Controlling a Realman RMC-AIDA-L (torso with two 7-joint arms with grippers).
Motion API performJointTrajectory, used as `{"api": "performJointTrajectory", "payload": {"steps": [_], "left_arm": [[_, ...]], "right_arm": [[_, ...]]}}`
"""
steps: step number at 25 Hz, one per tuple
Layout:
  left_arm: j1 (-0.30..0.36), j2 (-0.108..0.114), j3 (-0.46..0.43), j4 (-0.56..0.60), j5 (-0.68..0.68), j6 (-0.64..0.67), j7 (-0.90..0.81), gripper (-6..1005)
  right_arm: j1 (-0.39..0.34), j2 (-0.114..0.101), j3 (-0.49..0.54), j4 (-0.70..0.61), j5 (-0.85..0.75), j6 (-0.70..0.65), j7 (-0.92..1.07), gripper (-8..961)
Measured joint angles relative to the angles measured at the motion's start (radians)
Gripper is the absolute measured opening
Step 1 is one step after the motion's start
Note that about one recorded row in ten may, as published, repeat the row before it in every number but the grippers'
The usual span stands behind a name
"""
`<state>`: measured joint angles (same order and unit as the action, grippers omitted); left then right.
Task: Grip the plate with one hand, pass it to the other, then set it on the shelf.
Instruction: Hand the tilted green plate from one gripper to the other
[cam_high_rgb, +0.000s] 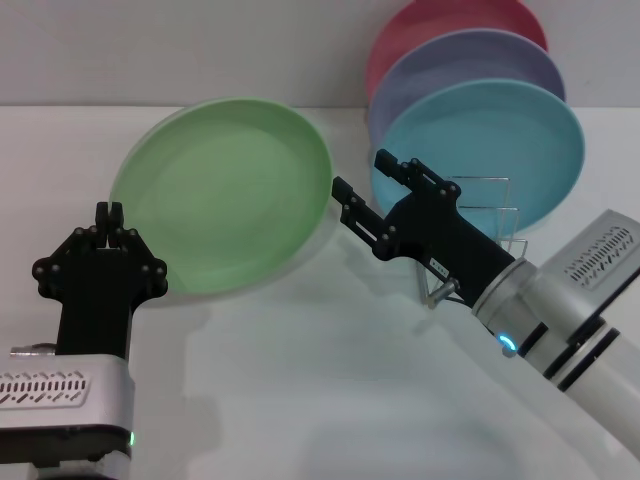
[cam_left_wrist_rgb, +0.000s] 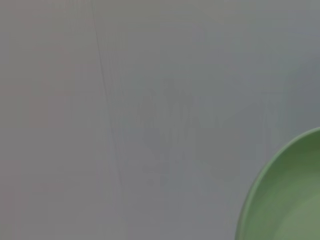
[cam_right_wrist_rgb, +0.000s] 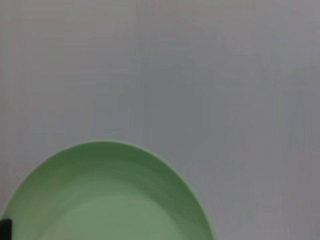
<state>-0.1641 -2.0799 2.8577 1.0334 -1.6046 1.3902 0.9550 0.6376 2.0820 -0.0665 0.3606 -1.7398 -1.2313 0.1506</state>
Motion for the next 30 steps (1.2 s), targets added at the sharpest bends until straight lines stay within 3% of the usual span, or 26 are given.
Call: {"api": "performJointTrajectory", "payload": {"steps": [14, 30], "left_arm": [[-0.007, 0.000, 0.024, 0.055, -0.030, 0.006, 0.052, 29], [-0.002, 0.000, 0.025, 0.066, -0.022, 0.001, 0.054, 30]], "right_arm": [[0.038, -0.001, 0.021, 0.000, -0.001, 0.068, 0.000, 620], [0.041, -0.001, 0.027, 0.003, -0.010, 0.086, 0.000, 388]]}}
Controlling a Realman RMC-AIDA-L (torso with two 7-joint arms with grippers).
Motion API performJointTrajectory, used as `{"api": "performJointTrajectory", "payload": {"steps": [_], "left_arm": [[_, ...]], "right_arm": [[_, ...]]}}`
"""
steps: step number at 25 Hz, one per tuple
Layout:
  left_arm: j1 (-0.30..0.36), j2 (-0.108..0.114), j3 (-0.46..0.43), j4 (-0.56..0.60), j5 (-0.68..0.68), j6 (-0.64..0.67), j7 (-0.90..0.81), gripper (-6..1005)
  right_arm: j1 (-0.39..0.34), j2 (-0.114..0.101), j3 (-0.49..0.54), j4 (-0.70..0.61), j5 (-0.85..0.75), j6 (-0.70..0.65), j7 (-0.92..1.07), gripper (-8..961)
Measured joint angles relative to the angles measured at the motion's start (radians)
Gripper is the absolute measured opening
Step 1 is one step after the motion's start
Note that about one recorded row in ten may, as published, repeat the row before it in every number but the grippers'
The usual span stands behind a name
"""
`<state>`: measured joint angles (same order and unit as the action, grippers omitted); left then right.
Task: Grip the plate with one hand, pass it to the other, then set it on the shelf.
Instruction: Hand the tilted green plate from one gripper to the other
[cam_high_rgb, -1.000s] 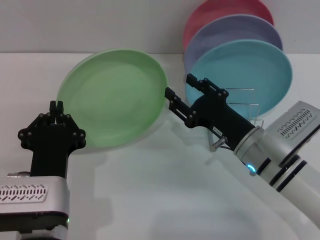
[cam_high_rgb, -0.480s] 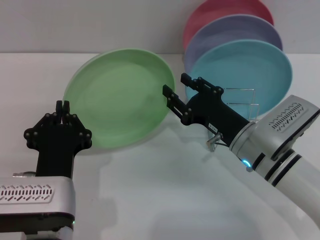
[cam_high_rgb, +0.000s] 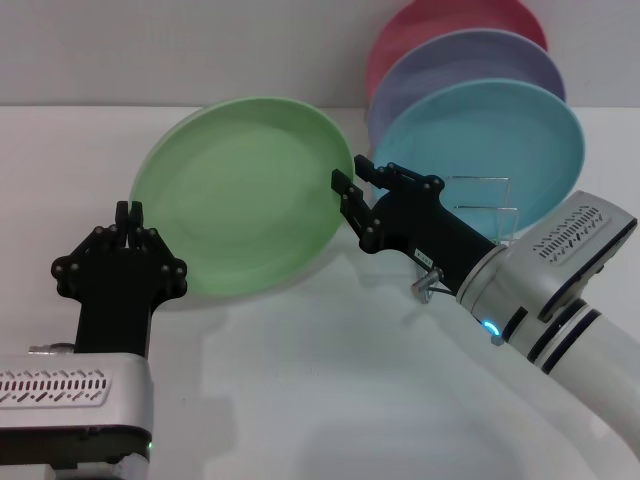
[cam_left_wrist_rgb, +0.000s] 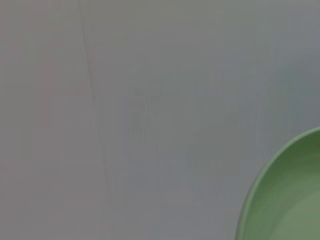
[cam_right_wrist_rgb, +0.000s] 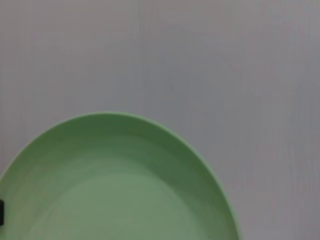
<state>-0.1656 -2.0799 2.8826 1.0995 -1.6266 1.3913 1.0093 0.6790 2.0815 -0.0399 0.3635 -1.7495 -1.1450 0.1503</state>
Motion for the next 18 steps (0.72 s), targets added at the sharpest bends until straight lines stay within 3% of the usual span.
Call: {"api": "performJointTrajectory", "payload": {"steps": [13, 18], "left_arm": [[0.013, 0.000, 0.000, 0.005, 0.017, -0.006, 0.000, 30], [0.026, 0.000, 0.000, 0.005, 0.030, -0.008, -0.003, 30]], "right_arm": [[-0.003, 0.001, 0.000, 0.000, -0.001, 0.000, -0.013, 221], [-0.003, 0.002, 0.000, 0.000, -0.001, 0.000, -0.014, 223]]}}
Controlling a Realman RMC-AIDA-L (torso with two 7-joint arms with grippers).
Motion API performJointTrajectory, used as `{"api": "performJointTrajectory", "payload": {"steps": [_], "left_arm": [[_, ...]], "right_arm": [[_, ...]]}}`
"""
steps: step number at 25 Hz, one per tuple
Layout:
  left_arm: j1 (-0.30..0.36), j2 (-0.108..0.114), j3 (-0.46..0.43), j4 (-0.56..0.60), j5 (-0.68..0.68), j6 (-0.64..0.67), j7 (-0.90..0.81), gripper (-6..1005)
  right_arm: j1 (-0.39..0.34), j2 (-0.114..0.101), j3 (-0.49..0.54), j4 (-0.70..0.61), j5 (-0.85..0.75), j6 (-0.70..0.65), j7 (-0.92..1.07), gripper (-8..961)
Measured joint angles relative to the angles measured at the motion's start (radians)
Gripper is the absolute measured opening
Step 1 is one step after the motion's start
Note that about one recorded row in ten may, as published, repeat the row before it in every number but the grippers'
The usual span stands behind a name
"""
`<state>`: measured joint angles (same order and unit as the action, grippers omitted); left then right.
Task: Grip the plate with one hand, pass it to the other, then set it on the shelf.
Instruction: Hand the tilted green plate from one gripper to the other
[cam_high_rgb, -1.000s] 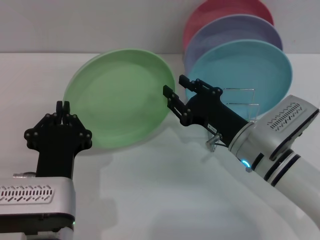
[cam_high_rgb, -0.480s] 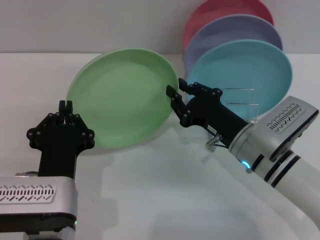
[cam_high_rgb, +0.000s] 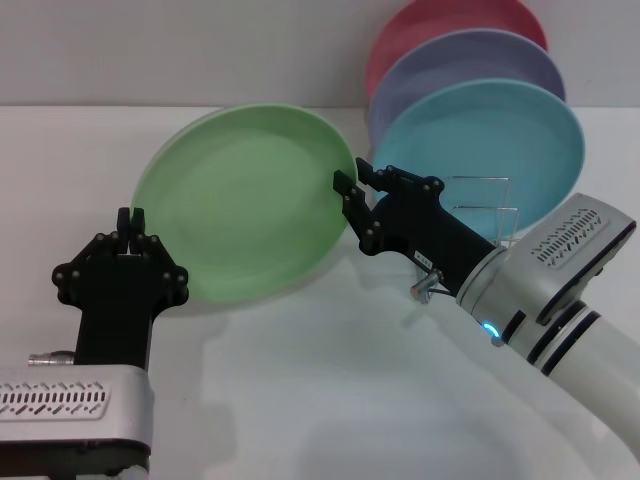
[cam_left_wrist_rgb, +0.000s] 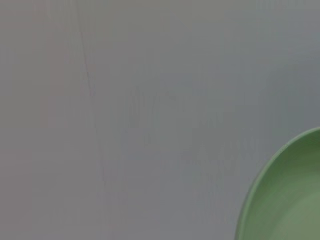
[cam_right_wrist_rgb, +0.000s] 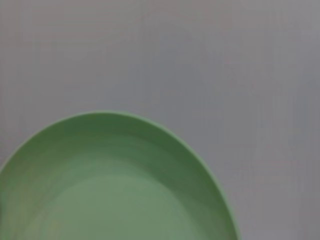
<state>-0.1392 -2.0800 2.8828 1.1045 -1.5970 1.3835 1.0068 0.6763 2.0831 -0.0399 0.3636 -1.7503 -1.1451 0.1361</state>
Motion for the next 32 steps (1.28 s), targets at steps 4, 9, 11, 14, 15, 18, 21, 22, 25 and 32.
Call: {"api": "performJointTrajectory", "payload": {"steps": [4, 9, 11, 14, 15, 18, 21, 22, 25, 32], "left_arm": [[0.005, 0.000, 0.001, 0.000, 0.012, -0.005, -0.001, 30], [0.005, 0.000, 0.001, -0.001, 0.013, -0.007, -0.001, 30], [0.005, 0.000, 0.001, -0.002, 0.014, -0.008, -0.001, 30], [0.001, 0.000, 0.001, -0.004, 0.010, -0.012, -0.001, 30], [-0.001, 0.000, 0.000, -0.004, 0.009, -0.014, -0.001, 30], [-0.001, 0.000, 0.000, -0.004, 0.010, -0.017, -0.002, 30], [0.002, 0.000, 0.000, -0.003, 0.014, -0.017, -0.002, 30], [0.003, 0.000, -0.001, -0.003, 0.014, -0.017, -0.002, 30], [0.004, 0.000, -0.001, -0.002, 0.014, -0.017, -0.002, 30], [0.007, 0.000, -0.001, -0.001, 0.014, -0.015, -0.002, 33]], "right_arm": [[0.000, 0.000, 0.000, 0.000, 0.000, 0.000, 0.000, 212], [0.000, 0.000, 0.000, 0.000, 0.000, 0.000, -0.001, 195], [-0.001, 0.000, 0.000, 0.001, -0.015, -0.001, -0.001, 189], [-0.002, 0.000, 0.000, 0.002, -0.022, -0.001, -0.002, 180], [-0.003, 0.000, 0.001, 0.002, -0.023, -0.001, -0.002, 177], [-0.004, 0.000, 0.006, 0.003, -0.023, -0.001, -0.003, 168], [-0.010, 0.000, 0.015, 0.003, -0.024, -0.005, -0.008, 172], [-0.010, 0.000, 0.015, 0.003, -0.024, -0.005, -0.008, 174], [-0.012, 0.000, 0.015, 0.003, -0.024, -0.007, -0.009, 173], [-0.017, 0.000, 0.017, -0.002, -0.023, -0.010, -0.010, 163]]}}
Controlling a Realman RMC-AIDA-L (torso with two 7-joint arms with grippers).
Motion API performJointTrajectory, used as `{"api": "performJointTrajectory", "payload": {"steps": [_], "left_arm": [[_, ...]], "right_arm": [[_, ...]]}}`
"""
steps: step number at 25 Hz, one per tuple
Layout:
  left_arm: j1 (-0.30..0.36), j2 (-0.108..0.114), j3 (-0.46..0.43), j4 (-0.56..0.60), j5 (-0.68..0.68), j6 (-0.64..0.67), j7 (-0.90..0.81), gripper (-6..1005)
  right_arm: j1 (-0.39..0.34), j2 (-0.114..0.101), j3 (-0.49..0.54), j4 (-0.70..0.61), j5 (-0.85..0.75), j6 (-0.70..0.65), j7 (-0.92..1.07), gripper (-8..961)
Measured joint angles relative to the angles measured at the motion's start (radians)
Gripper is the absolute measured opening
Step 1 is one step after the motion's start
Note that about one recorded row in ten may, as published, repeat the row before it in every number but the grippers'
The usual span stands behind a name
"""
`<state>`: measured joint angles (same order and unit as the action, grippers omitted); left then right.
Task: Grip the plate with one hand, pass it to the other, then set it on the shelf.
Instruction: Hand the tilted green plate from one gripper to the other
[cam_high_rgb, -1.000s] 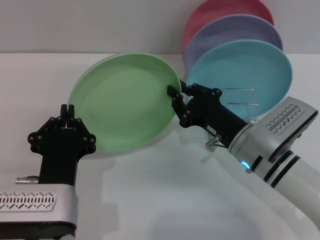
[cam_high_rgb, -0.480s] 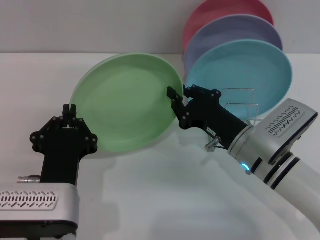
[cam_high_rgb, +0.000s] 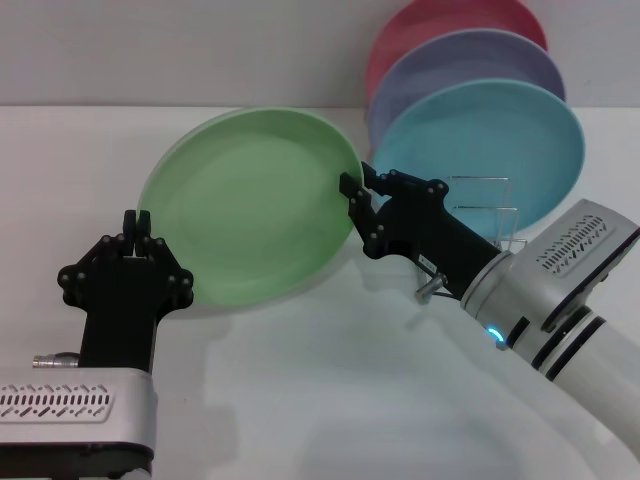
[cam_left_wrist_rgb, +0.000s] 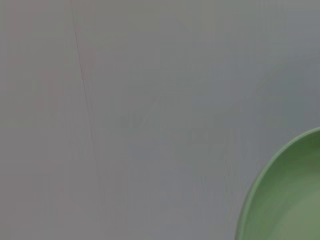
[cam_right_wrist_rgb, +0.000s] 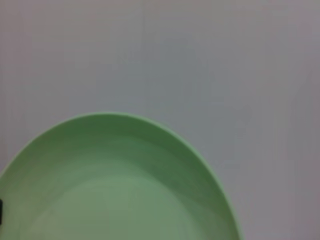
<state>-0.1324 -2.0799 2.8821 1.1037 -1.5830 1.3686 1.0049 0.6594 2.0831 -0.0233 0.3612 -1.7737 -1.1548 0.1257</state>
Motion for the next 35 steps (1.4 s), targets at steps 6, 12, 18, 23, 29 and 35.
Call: {"api": "performJointTrajectory", "payload": {"steps": [6, 12, 18, 23, 29, 35], "left_arm": [[0.001, 0.000, 0.000, 0.001, 0.000, -0.001, 0.000, 41], [-0.005, 0.000, 0.000, 0.000, -0.001, -0.003, -0.001, 50], [-0.007, 0.000, 0.000, -0.001, -0.001, -0.007, -0.003, 58], [-0.007, 0.000, 0.000, 0.000, 0.000, -0.012, -0.003, 65], [-0.007, 0.000, 0.000, 0.000, 0.000, -0.014, -0.003, 73], [-0.007, 0.000, 0.000, 0.001, 0.000, -0.015, -0.003, 82]], "right_arm": [[-0.005, 0.000, 0.010, -0.002, -0.001, -0.002, -0.002, 154], [-0.005, 0.000, 0.007, -0.002, -0.002, -0.002, -0.002, 145], [-0.004, 0.000, 0.006, -0.002, -0.003, -0.002, -0.002, 130], [-0.004, 0.000, 0.005, -0.002, -0.003, -0.002, -0.002, 105], [-0.006, 0.000, 0.010, -0.004, -0.003, -0.002, -0.002, 64], [-0.008, 0.000, 0.011, -0.005, -0.003, -0.002, -0.002, 42]]}}
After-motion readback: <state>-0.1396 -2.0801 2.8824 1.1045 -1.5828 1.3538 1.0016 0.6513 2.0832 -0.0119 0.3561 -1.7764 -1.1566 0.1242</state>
